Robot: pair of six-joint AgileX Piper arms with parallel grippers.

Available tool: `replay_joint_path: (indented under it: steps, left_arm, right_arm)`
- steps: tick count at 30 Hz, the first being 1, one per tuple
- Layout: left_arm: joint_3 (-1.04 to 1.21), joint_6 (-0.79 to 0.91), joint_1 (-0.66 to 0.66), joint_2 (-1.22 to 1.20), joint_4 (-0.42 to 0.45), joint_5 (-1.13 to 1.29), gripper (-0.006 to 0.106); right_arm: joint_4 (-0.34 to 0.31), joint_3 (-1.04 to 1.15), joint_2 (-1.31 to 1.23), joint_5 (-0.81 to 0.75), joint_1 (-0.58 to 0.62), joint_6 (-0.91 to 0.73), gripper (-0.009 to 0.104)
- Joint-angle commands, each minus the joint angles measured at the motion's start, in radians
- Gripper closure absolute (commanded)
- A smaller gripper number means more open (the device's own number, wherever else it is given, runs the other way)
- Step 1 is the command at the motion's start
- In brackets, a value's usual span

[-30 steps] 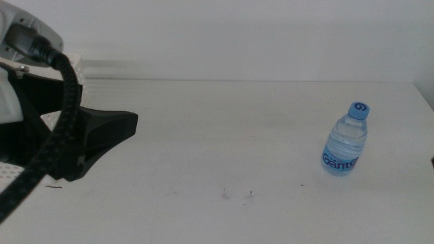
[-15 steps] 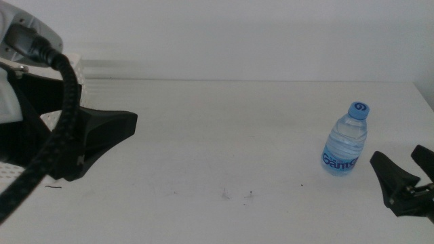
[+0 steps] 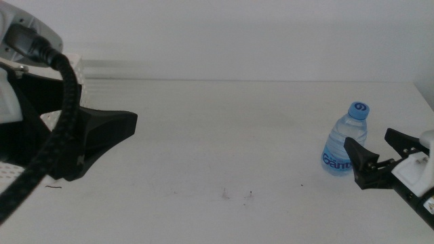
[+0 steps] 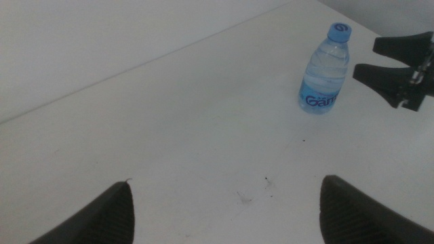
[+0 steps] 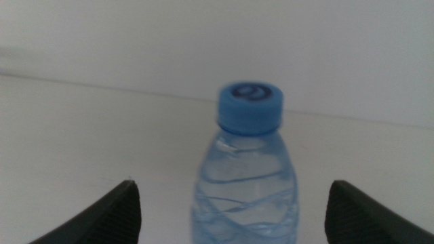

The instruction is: Use arms to grab the bottles and put them into the dustbin to the left of the table.

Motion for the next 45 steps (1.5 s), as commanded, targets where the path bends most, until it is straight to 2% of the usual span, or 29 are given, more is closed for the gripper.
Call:
replay_joint_path:
  steps: [1, 20, 21, 23, 26, 27, 31, 36, 38, 45]
  left_arm:
    - [-0.006, -0.007, -0.007, -0.005, 0.005, -0.014, 0.007]
    - [-0.006, -0.007, -0.007, -0.005, 0.005, -0.014, 0.007]
    - [-0.006, -0.007, -0.007, -0.005, 0.005, -0.014, 0.007]
    - [-0.006, -0.007, -0.007, -0.005, 0.005, -0.014, 0.007]
    - [-0.006, -0.007, -0.007, -0.005, 0.005, -0.014, 0.007]
    - [-0.006, -0.007, -0.007, -0.005, 0.005, -0.014, 0.007]
    - [-0.006, -0.007, -0.007, -0.005, 0.005, -0.017, 0.007]
    - [-0.006, -0.007, -0.007, -0.005, 0.005, -0.017, 0.007]
    - [-0.006, -0.007, -0.007, -0.005, 0.005, -0.017, 0.007]
    - [-0.006, -0.007, -0.007, -0.005, 0.005, -0.017, 0.007]
  right_arm:
    - [0.058, -0.025, 0.042, -0.007, 0.011, -0.031, 0.004]
    - [0.048, -0.306, 0.407, -0.007, 0.013, -0.058, 0.006]
    - [0.048, -0.314, 0.418, -0.005, 0.013, -0.058, 0.011]
    - [0.049, -0.318, 0.424, -0.005, 0.02, -0.058, 0.033]
    - [0.049, -0.329, 0.415, -0.01, 0.057, -0.066, 0.092]
    - [0.049, -0.34, 0.41, -0.01, 0.077, -0.058, 0.096]
    - [0.049, -0.448, 0.391, 0.052, 0.171, -0.058, 0.096]
    - [0.047, -0.76, 0.459, 0.345, 0.313, -0.058, 0.096]
    - [0.034, -0.906, 0.527, 0.417, 0.362, -0.058, 0.096]
    - [0.021, -1.275, 0.74, 0.597, 0.442, -0.058, 0.096]
